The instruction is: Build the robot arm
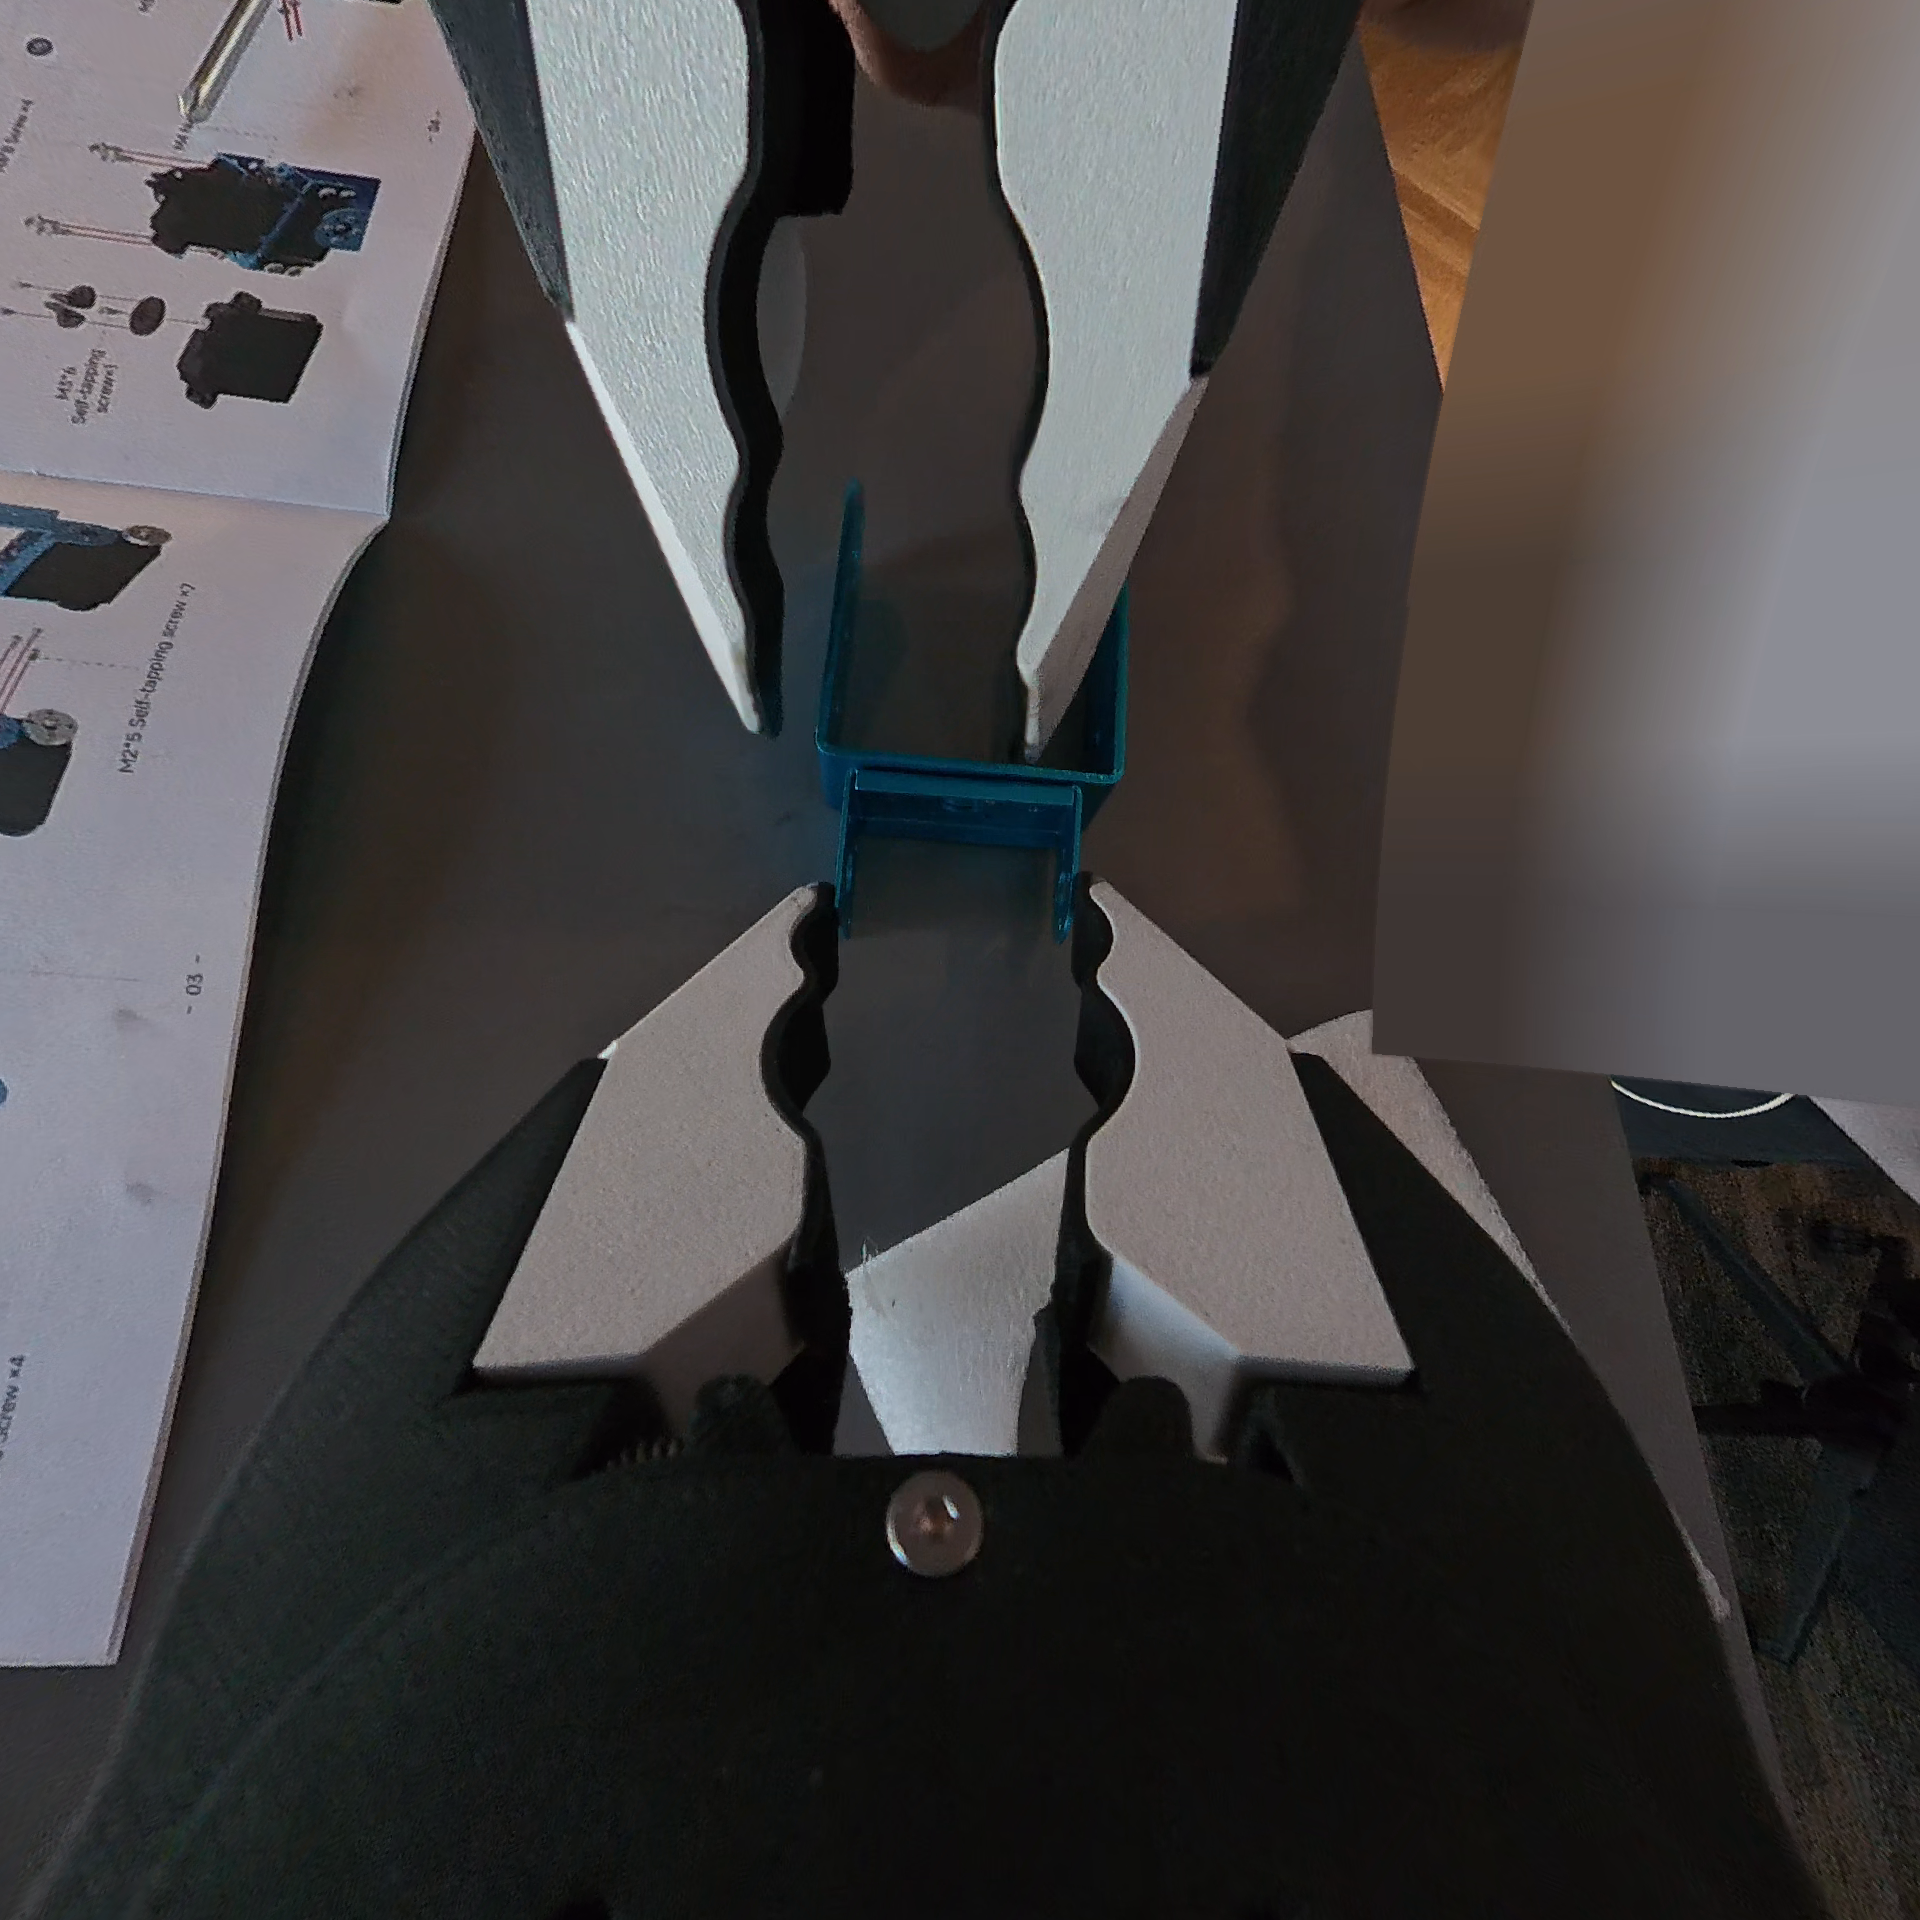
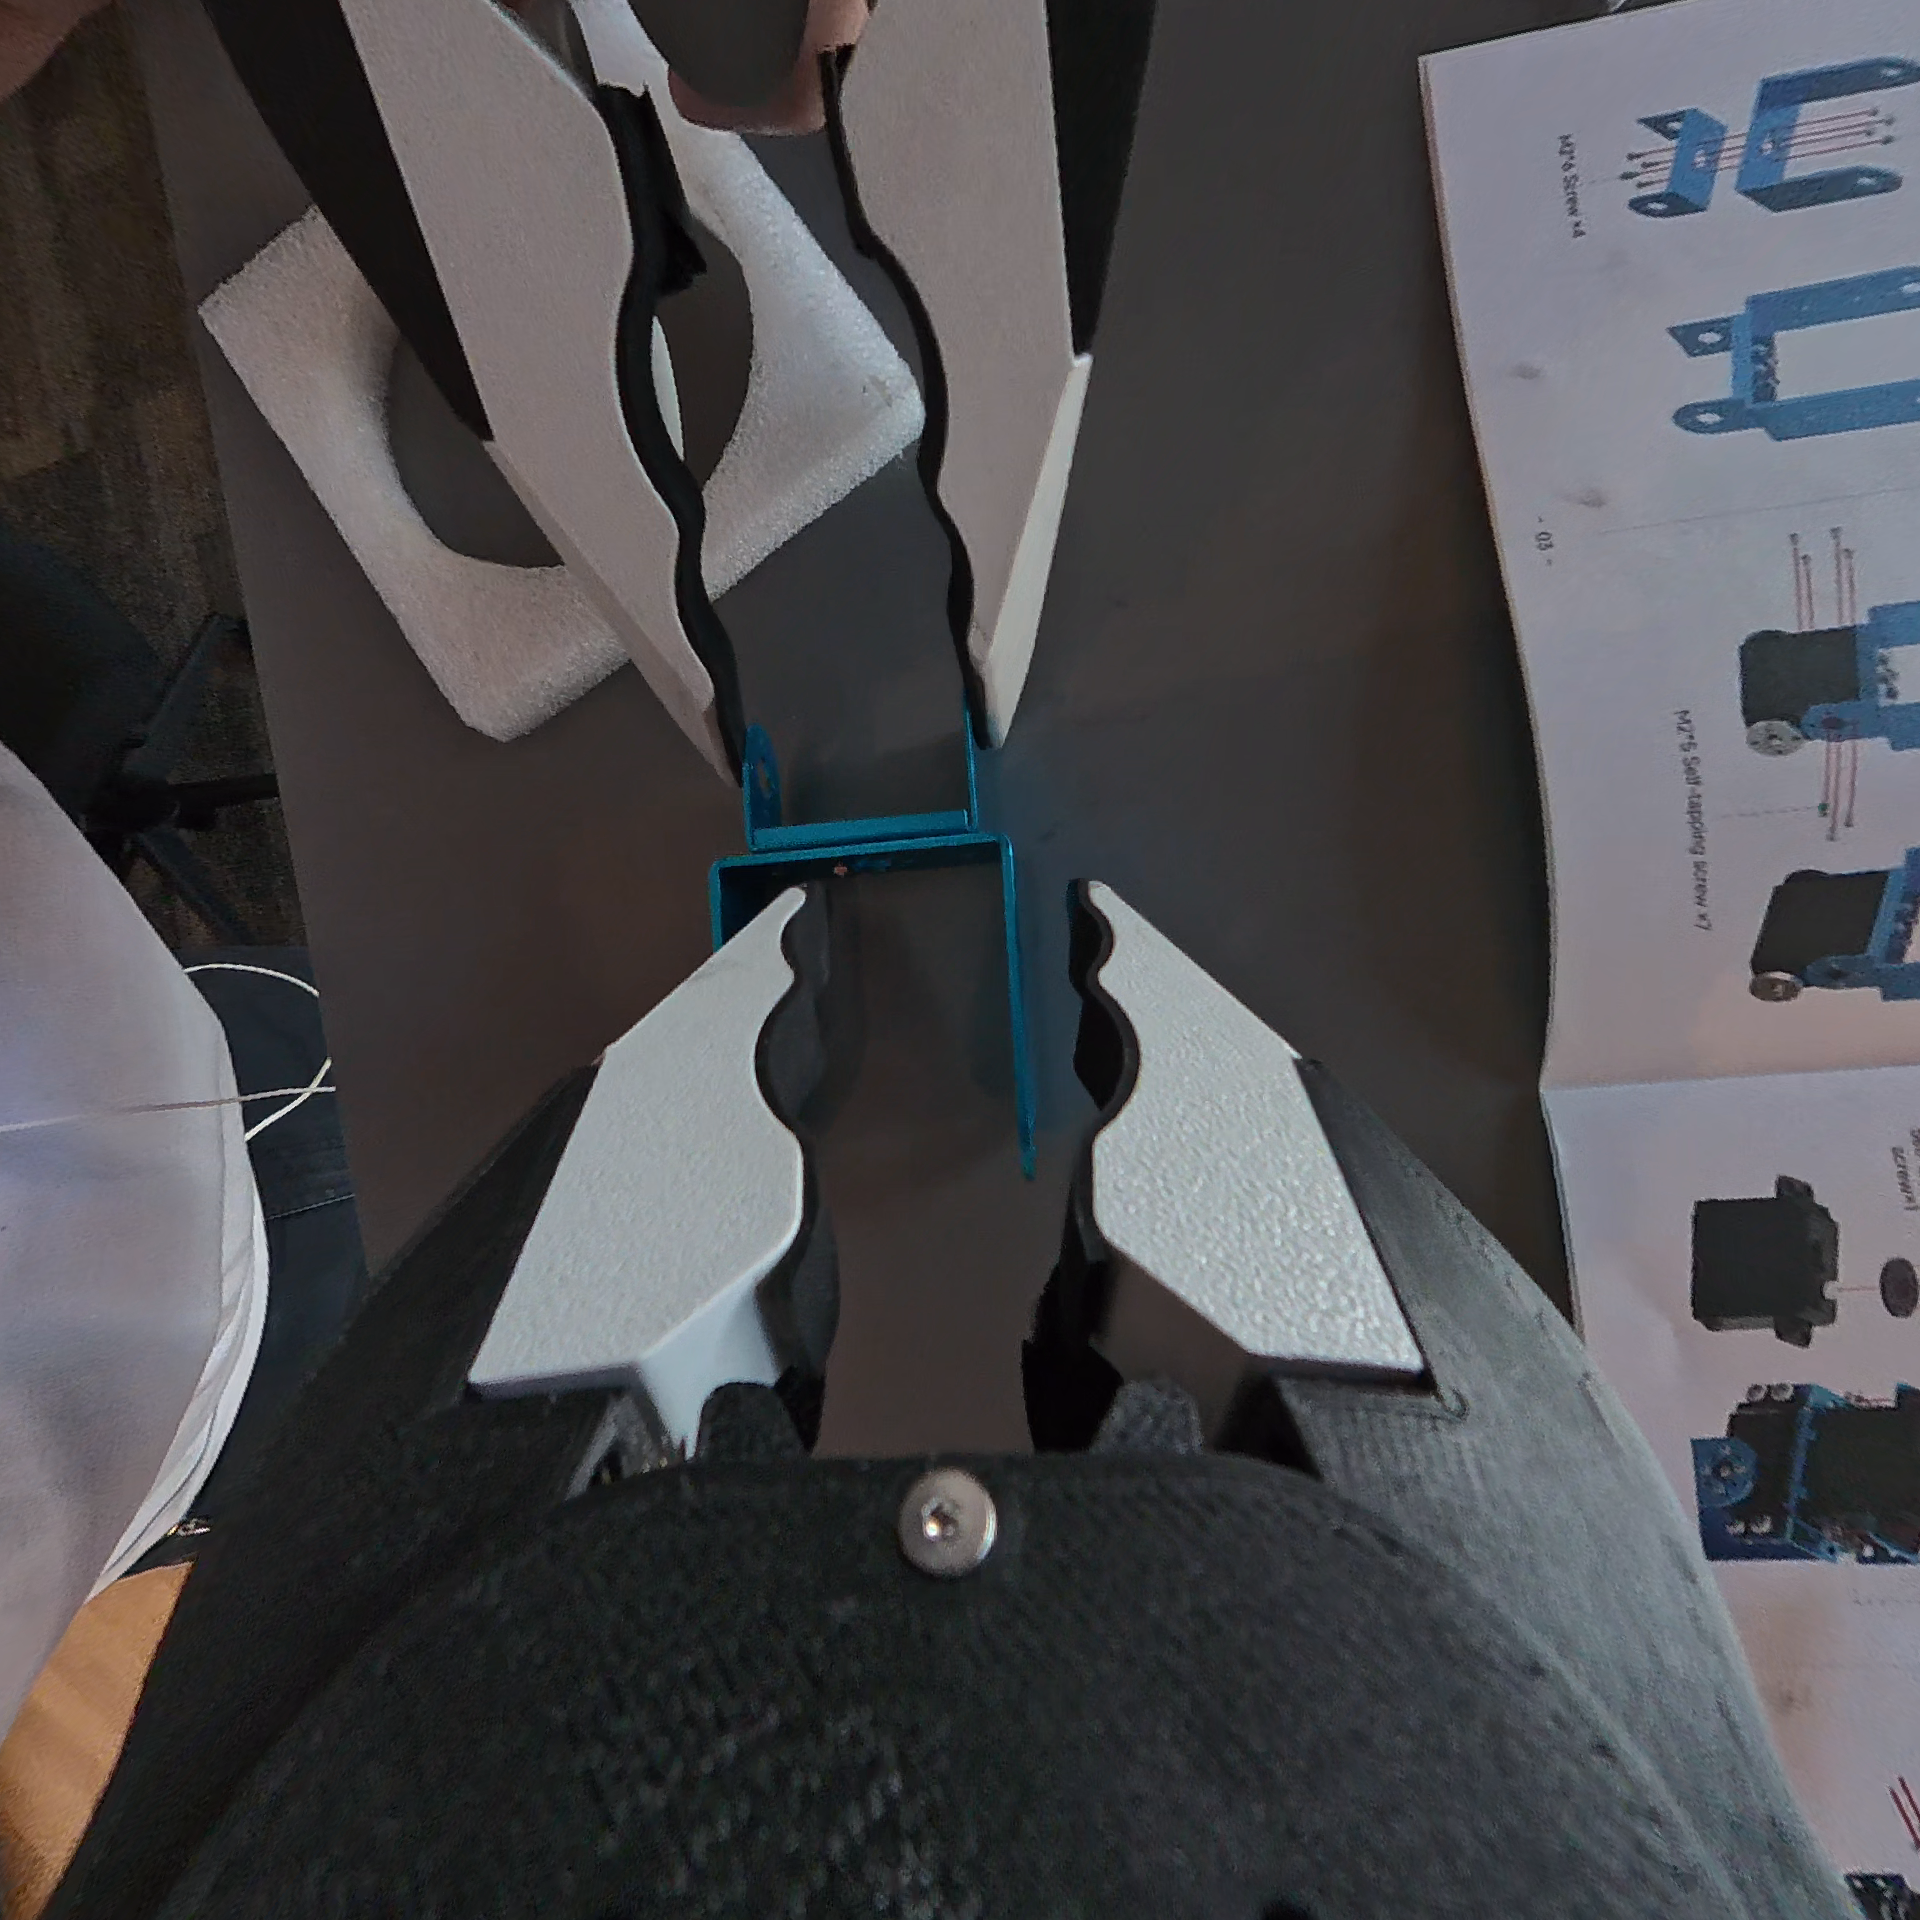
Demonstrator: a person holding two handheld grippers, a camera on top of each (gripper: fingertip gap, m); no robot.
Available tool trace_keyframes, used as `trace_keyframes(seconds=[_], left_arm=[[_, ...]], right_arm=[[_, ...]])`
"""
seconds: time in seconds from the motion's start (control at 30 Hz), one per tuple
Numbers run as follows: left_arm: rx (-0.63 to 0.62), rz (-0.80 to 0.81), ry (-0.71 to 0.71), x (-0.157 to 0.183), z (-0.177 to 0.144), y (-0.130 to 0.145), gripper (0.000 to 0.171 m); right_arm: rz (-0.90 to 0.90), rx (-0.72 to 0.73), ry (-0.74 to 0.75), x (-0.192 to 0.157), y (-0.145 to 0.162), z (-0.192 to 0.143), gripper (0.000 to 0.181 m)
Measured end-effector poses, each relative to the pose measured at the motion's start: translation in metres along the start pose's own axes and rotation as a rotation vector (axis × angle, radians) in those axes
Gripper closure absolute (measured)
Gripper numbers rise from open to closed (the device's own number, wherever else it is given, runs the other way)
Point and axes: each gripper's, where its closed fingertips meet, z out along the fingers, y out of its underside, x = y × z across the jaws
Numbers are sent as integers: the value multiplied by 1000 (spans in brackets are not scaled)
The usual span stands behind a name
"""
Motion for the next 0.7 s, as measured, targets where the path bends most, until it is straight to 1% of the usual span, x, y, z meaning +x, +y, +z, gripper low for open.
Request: trace_keyframes(seconds=[0.13, 0.23, 0.43, 0.7], left_arm=[[2, -2, -1, 0, 1, -1, 127], [2, 0, -1, 1, 1, -1, 127], [3, -4, 1, 1, 2, -2, 127], [3, -6, 2, 1, 2, -2, 127]], right_arm=[[2, -11, -22, -5, 1, 3, 140], [-14, -21, -10, -4, 2, 3, 148], [-9, -14, -36, -7, 1, 1, 142], [-4, -7, -33, -5, 0, 2, 147]])
